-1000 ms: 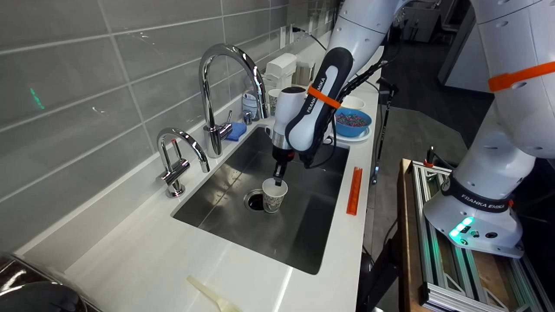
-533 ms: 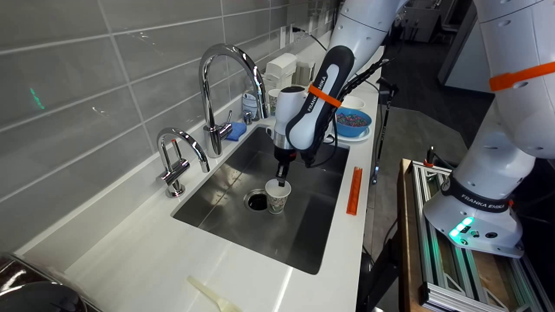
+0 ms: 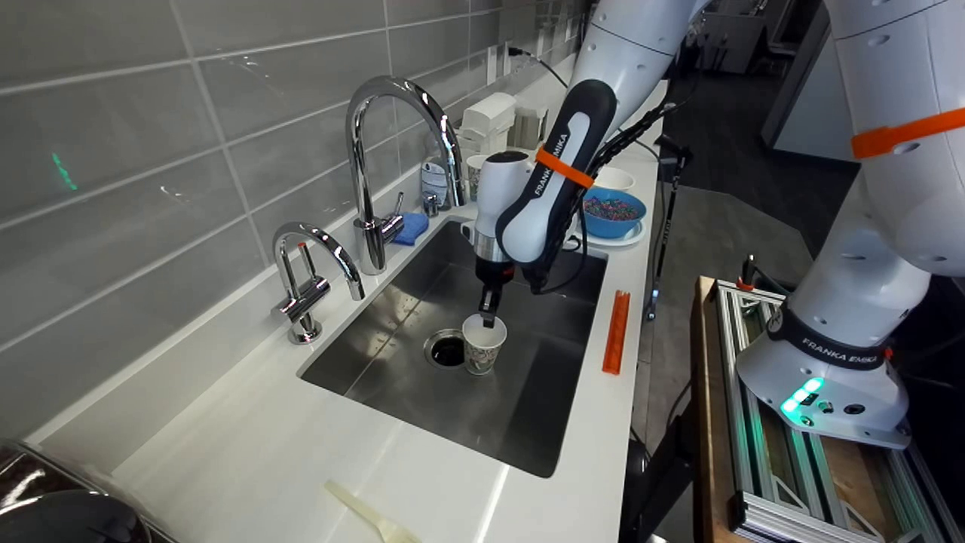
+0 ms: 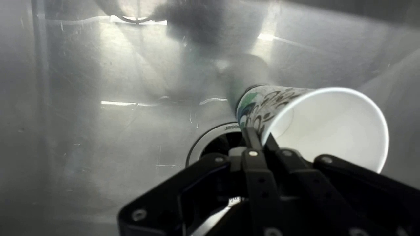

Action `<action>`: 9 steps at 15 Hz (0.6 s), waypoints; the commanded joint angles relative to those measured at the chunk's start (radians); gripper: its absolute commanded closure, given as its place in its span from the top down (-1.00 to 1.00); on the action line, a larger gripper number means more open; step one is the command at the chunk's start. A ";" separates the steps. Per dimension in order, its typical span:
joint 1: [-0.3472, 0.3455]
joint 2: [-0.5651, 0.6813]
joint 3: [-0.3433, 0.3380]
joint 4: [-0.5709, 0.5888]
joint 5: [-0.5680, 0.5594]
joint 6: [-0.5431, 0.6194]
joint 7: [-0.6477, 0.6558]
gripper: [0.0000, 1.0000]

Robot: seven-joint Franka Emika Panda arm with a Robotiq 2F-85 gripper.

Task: Put the cup in the sink and turn on the tap

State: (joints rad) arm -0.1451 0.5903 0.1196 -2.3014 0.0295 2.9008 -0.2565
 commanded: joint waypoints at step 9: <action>-0.018 -0.014 0.030 -0.018 0.003 -0.020 0.006 0.82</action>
State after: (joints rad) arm -0.1444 0.5942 0.1356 -2.3075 0.0300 2.9005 -0.2564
